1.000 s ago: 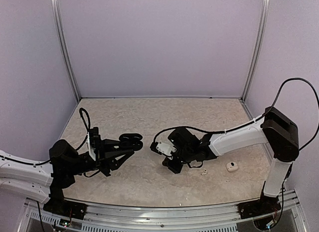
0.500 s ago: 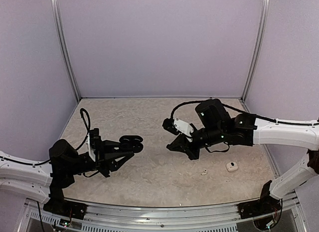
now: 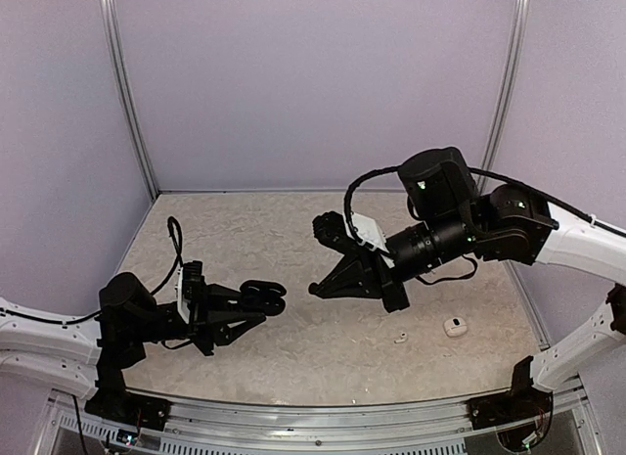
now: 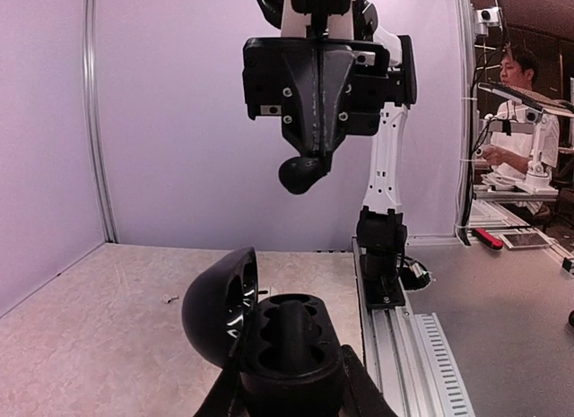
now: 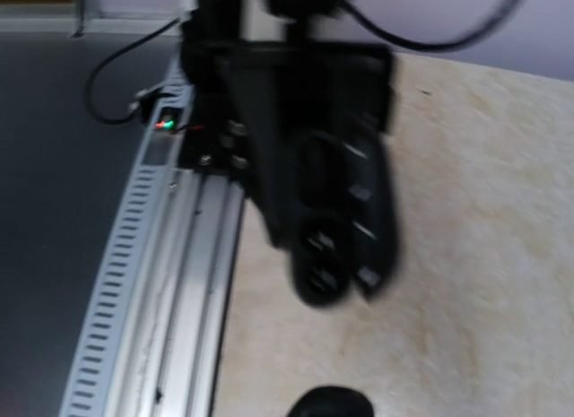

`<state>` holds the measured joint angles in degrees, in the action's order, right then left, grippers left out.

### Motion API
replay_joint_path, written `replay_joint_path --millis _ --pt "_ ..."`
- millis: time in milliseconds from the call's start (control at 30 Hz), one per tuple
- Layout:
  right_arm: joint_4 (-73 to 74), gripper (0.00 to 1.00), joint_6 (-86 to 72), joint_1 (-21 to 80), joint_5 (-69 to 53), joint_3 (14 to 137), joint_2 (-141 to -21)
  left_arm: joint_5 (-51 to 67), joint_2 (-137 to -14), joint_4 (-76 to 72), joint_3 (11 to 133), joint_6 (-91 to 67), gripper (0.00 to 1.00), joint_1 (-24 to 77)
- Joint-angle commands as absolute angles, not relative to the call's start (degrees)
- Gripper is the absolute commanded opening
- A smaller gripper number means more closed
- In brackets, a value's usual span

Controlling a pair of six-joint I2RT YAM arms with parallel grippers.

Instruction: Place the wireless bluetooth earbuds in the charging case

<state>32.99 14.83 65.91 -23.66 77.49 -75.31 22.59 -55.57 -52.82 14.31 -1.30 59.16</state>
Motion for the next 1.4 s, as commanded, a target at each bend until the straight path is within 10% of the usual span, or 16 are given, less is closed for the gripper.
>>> replay_joint_path --millis 0,1367 --pt "39.2 0.00 17.3 70.3 -22.1 81.6 -79.3 24.6 -56.1 -51.9 16.5 -2.0 0.00 58.9" --pt "36.0 0.00 16.7 74.0 -17.0 86.1 -87.0 22.9 -59.9 -50.2 19.4 2.9 0.00 62.8"
